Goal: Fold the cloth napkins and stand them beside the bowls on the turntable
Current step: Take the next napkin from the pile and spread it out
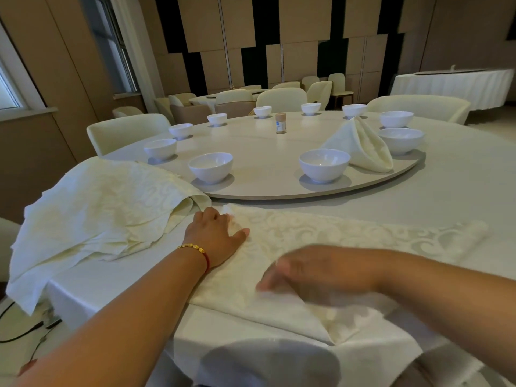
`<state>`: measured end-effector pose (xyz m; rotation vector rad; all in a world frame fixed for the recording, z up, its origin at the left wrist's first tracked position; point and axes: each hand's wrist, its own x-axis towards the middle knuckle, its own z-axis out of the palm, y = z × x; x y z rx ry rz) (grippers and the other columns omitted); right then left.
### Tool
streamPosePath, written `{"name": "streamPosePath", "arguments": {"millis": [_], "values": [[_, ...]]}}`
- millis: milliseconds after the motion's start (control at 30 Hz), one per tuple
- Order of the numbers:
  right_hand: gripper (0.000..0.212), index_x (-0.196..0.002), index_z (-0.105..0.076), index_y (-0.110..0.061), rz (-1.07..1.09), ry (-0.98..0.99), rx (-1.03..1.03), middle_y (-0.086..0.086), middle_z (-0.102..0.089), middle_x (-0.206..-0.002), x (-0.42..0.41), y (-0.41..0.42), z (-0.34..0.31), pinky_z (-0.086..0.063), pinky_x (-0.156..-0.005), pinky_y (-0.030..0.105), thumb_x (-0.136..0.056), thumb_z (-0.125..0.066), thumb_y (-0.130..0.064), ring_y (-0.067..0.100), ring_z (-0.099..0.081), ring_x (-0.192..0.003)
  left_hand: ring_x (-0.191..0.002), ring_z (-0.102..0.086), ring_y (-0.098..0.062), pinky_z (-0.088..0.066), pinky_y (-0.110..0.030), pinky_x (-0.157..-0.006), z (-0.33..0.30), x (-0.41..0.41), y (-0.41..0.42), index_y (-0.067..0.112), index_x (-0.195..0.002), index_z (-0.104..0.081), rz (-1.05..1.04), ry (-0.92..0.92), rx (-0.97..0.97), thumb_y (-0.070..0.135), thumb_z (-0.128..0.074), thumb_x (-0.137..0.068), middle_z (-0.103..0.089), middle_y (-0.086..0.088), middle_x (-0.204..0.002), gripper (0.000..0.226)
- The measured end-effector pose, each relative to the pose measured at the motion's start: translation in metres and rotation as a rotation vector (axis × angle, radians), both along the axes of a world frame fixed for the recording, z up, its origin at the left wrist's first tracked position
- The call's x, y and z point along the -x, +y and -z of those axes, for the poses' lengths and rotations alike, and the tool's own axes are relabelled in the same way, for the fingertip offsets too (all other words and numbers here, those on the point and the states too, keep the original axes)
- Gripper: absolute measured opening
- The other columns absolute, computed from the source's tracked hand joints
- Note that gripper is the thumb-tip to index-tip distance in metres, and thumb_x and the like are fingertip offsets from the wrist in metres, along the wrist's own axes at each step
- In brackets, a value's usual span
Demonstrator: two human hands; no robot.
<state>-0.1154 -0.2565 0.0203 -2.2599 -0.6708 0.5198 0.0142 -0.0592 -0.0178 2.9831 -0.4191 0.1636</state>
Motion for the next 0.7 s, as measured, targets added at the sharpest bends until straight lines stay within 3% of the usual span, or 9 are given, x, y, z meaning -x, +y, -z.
{"name": "streamPosePath", "arguments": {"millis": [67,167,233,367,533,567,633,667,700], "values": [[0.047,-0.106,-0.069,-0.016,0.215,-0.163,-0.007,0.004,-0.068,-0.105,-0.019,-0.017,-0.01,-0.047,-0.092,0.032,-0.091,-0.048,-0.056,0.019,-0.063,-0.096,-0.132,-0.027,-0.026,-0.031,-0.036,-0.107,-0.002,0.004,-0.001,0.024,-0.144,-0.036,-0.001,-0.008,-0.028,0.067,-0.036,-0.089,-0.035,-0.005,-0.14,0.07],[0.033,-0.107,-0.064,-0.021,0.443,-0.424,0.337,-0.01,-0.06,-0.088,-0.054,-0.046,-0.015,-0.044,-0.07,0.026,-0.091,-0.055,-0.049,0.013,-0.057,-0.085,-0.132,-0.027,-0.025,-0.031,-0.035,-0.106,-0.004,0.006,-0.002,0.025,-0.144,-0.036,-0.005,-0.01,-0.027,0.068,-0.035,-0.088,-0.035,-0.004,-0.141,0.071],[0.043,-0.116,-0.057,-0.023,0.543,-0.373,0.468,-0.013,-0.054,-0.092,-0.072,-0.061,-0.009,-0.039,-0.066,0.023,-0.085,-0.062,-0.053,0.01,-0.052,-0.086,-0.133,-0.028,-0.025,-0.031,-0.035,-0.106,-0.004,0.007,-0.002,0.024,-0.145,-0.035,-0.01,-0.01,-0.031,0.068,-0.035,-0.088,-0.035,-0.004,-0.141,0.072],[0.059,-0.119,-0.052,-0.017,0.583,-0.282,0.52,-0.006,-0.054,-0.106,-0.084,-0.07,-0.001,-0.039,-0.074,0.025,-0.077,-0.071,-0.055,0.013,-0.051,-0.092,-0.133,-0.028,-0.025,-0.03,-0.035,-0.107,-0.004,0.008,-0.003,0.025,-0.145,-0.034,-0.018,-0.015,-0.036,0.068,-0.034,-0.088,-0.035,-0.004,-0.142,0.072],[0.043,-0.087,-0.052,-0.029,0.59,-0.133,0.54,-0.015,-0.048,-0.089,-0.088,-0.087,-0.001,-0.038,-0.066,0.027,-0.07,-0.069,-0.065,0.014,-0.049,-0.081,-0.133,-0.027,-0.026,-0.029,-0.036,-0.108,-0.004,0.008,-0.003,0.026,-0.146,-0.033,-0.027,-0.009,-0.028,0.068,-0.035,-0.088,-0.033,-0.004,-0.143,0.072],[0.041,-0.084,-0.051,-0.034,0.597,-0.114,0.538,-0.015,-0.047,-0.088,-0.086,-0.092,-0.003,-0.039,-0.066,0.028,-0.067,-0.07,-0.066,0.013,-0.049,-0.078,-0.133,-0.027,-0.026,-0.03,-0.036,-0.108,-0.004,0.008,-0.002,0.027,-0.146,-0.033,-0.027,-0.009,-0.027,0.068,-0.035,-0.088,-0.033,-0.004,-0.143,0.072],[0.041,-0.1,-0.058,-0.033,0.58,-0.082,0.582,-0.013,-0.053,-0.101,-0.08,-0.103,-0.013,-0.043,-0.076,0.027,-0.072,-0.072,-0.059,0.012,-0.055,-0.091,-0.133,-0.027,-0.027,-0.03,-0.037,-0.108,-0.004,0.007,-0.002,0.028,-0.146,-0.033,-0.028,-0.01,-0.025,0.069,-0.035,-0.088,-0.033,-0.004,-0.143,0.071],[0.037,-0.099,-0.059,-0.029,0.575,-0.058,0.608,-0.012,-0.055,-0.101,-0.076,-0.109,-0.018,-0.043,-0.076,0.024,-0.075,-0.073,-0.054,0.011,-0.055,-0.091,-0.133,-0.028,-0.027,-0.03,-0.037,-0.108,-0.004,0.006,-0.002,0.028,-0.145,-0.034,-0.029,-0.01,-0.02,0.069,-0.035,-0.087,-0.033,-0.004,-0.143,0.071],[0.029,-0.084,-0.056,-0.027,0.561,-0.03,0.617,-0.012,-0.054,-0.089,-0.071,-0.116,-0.025,-0.041,-0.068,0.021,-0.078,-0.074,-0.049,0.009,-0.053,-0.079,-0.133,-0.028,-0.027,-0.03,-0.037,-0.108,-0.003,0.006,-0.002,0.029,-0.145,-0.034,-0.03,-0.011,-0.015,0.069,-0.036,-0.087,-0.034,-0.004,-0.143,0.071]]}}
